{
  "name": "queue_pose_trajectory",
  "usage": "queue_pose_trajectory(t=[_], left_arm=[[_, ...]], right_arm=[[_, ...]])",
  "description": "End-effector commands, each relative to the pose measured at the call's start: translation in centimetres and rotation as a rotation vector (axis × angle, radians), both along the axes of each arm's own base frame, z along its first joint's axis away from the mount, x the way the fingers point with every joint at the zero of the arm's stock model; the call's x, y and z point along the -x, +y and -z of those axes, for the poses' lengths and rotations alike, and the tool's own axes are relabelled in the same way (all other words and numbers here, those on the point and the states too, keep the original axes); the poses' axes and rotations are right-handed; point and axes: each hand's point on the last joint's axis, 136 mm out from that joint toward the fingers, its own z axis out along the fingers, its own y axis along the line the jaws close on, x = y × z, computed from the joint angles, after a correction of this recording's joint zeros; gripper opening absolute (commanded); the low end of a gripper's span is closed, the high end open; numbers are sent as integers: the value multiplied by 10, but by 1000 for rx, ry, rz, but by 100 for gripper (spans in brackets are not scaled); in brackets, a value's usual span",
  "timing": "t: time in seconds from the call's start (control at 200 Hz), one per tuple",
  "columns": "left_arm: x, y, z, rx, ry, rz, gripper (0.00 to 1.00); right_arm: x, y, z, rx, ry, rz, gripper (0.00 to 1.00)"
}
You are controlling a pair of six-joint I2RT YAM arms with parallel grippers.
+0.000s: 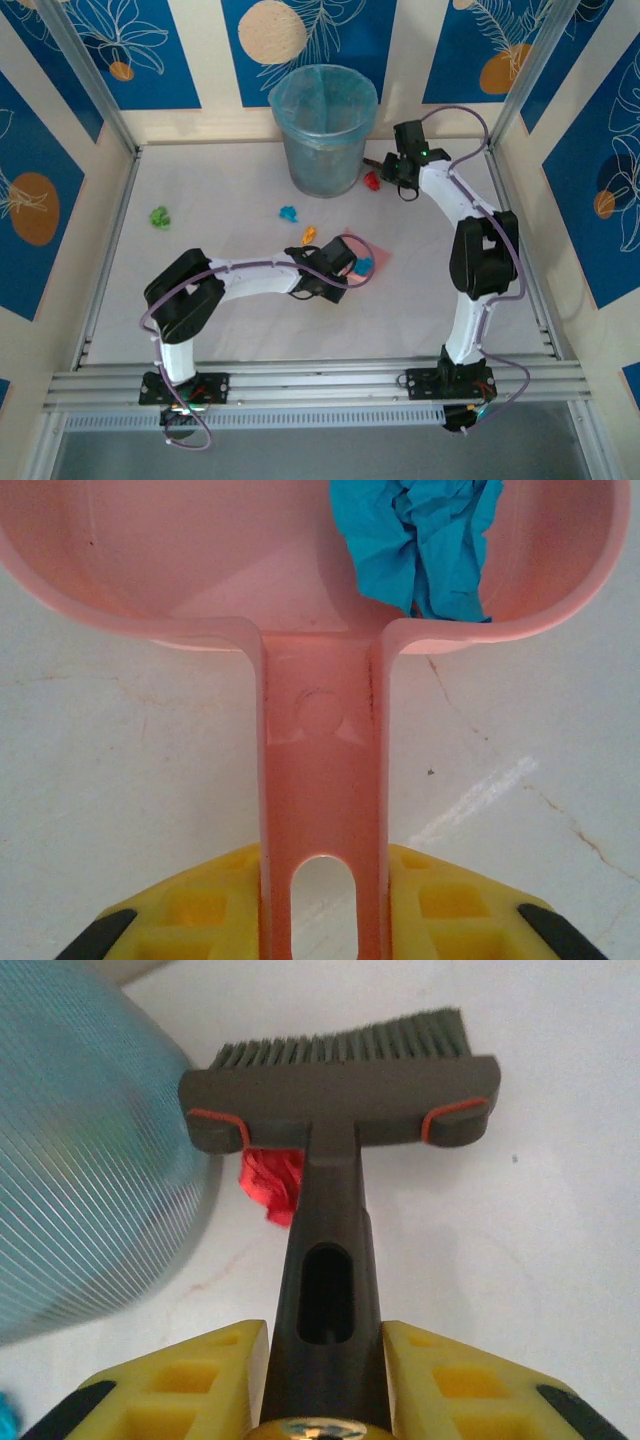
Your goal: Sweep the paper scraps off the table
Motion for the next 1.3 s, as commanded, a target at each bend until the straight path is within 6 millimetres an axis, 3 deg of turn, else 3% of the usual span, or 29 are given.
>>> queue_pose_trajectory(t=[0.0,0.48,0.625,0.74,0.83,1.105,1.295], left_arm=[[-1,3,7,-34,15,1,0],[-3,5,7,-26,22,-8,0],[-4,5,10,-33,24,-11,0],[-4,5,14,-39,32,-12,0],[-4,5,13,-38,31,-12,0],[-5,8,12,-45,22,-17,0],[-7,11,9,-53,9,-21,0]], right_arm=[[29,-1,-12,-13,-5,-5,0],[164,0,-21,-69,12,-75,0],[187,-5,-50,-100,-108,-49,0],[187,-20,-73,-101,-227,19,0],[178,-28,-77,-113,-240,54,0],[129,-13,-47,-55,-54,-22,0],[127,6,-16,-32,63,-89,0]])
